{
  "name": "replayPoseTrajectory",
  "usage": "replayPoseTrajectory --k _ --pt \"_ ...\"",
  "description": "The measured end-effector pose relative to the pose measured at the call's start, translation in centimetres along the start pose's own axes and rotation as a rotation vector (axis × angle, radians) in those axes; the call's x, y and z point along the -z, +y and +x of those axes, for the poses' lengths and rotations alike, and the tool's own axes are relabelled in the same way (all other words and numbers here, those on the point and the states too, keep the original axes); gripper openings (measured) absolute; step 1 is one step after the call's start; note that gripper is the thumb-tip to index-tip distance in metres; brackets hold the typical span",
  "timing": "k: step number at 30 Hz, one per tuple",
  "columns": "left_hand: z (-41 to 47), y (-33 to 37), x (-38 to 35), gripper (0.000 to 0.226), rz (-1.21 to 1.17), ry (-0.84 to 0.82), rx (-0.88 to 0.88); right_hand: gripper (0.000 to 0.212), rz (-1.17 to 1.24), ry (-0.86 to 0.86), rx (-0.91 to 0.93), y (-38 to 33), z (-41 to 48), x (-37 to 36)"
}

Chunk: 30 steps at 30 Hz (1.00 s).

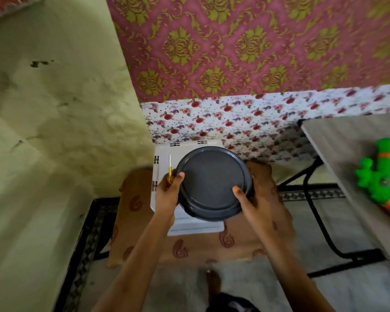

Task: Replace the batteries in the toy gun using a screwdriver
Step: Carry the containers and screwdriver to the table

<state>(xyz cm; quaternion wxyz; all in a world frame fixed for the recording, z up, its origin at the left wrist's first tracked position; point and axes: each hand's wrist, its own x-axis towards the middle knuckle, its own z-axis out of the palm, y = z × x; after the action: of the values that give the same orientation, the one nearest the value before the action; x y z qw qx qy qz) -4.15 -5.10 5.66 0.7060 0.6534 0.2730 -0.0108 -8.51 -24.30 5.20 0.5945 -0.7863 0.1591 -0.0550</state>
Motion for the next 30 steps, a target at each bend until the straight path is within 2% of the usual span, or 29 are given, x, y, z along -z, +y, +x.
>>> replayPoseTrajectory --k 3,6,9,14,17,20,23,26,30 --pt "-3.0 -0.7 -1.0 0.009 0.016 -0.046 -0.002 0.045 0.015 -0.008 -0.002 0.7 -2.8 3.2" --pt "-5.9 -1.6 -2.9 0.008 0.038 -0.116 0.001 0.056 0.066 0.064 -0.111 2.7 -4.4 5.8" --pt "-8.4 -2.8 -5.3 0.007 0.088 -0.141 0.007 0.077 0.084 0.125 -0.137 4.9 -5.5 8.9" --pt "-12.4 -4.9 -11.7 0.010 0.093 -0.158 -0.001 0.063 0.138 0.141 -0.164 7.0 -5.5 16.4" --pt "-15.9 -6.3 -17.9 0.017 0.054 -0.173 0.013 0.063 0.097 0.165 -0.132 8.9 -4.7 22.9" --pt "-18.9 -7.5 -23.9 0.010 0.044 -0.228 0.000 0.049 0.064 0.219 -0.124 10.5 -3.6 29.4" --pt "-21.0 -8.4 -28.7 0.014 0.069 -0.251 -0.021 0.049 0.017 0.231 -0.120 12.0 -2.5 34.6" --pt "-22.5 -8.9 -32.3 0.015 0.072 -0.260 -0.006 0.052 0.018 0.227 -0.118 13.1 -1.1 38.3" --pt "-23.0 -9.3 -36.2 0.016 0.089 -0.243 0.001 0.041 0.019 0.211 -0.107 13.9 1.3 41.6"
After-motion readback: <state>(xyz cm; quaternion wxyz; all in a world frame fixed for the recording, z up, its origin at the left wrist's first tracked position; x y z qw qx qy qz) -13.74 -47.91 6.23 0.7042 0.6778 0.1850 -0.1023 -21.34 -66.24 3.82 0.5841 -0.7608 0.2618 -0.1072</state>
